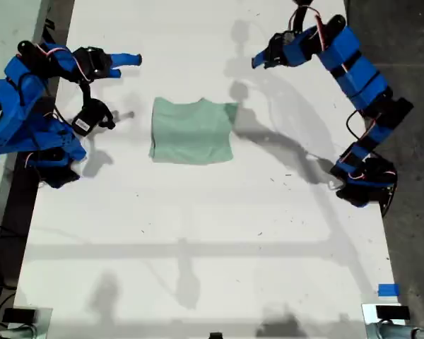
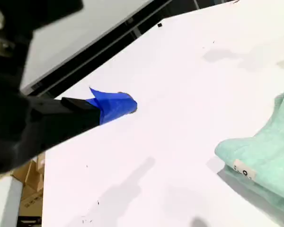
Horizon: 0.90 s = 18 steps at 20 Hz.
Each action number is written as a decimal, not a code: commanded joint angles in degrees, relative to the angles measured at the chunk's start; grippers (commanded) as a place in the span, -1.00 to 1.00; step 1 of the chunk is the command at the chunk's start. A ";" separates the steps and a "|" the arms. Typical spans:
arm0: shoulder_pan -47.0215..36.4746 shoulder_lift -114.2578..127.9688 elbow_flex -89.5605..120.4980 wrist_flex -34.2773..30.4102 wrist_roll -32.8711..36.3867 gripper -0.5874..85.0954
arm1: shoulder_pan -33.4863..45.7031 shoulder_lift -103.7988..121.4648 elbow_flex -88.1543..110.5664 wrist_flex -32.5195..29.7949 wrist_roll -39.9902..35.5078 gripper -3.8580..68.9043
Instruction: Fold tshirt
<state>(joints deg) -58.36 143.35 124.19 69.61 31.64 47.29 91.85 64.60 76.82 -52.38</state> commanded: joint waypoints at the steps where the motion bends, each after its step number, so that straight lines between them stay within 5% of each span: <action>1: 6.68 7.82 6.24 -4.13 -5.10 -0.20 | 0.79 15.82 16.44 -2.99 -0.26 -0.56; 6: 24.61 21.18 25.58 -13.27 -17.75 -0.31 | -6.15 46.49 51.50 -9.14 6.68 -0.70; 9: 33.31 32.34 36.65 -20.48 -20.04 -0.52 | -16.52 57.04 67.32 -10.90 17.05 -0.94; 13: 37.62 44.12 46.14 -22.24 -21.80 -0.77 | -26.63 74.88 90.97 -16.52 33.84 -0.93; 18: 39.81 59.24 58.62 -20.30 -26.19 -0.91 | -33.93 108.72 111.53 -5.19 51.86 -0.93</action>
<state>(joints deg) -19.69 200.30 181.49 48.08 6.94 15.64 186.86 171.91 67.06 -6.68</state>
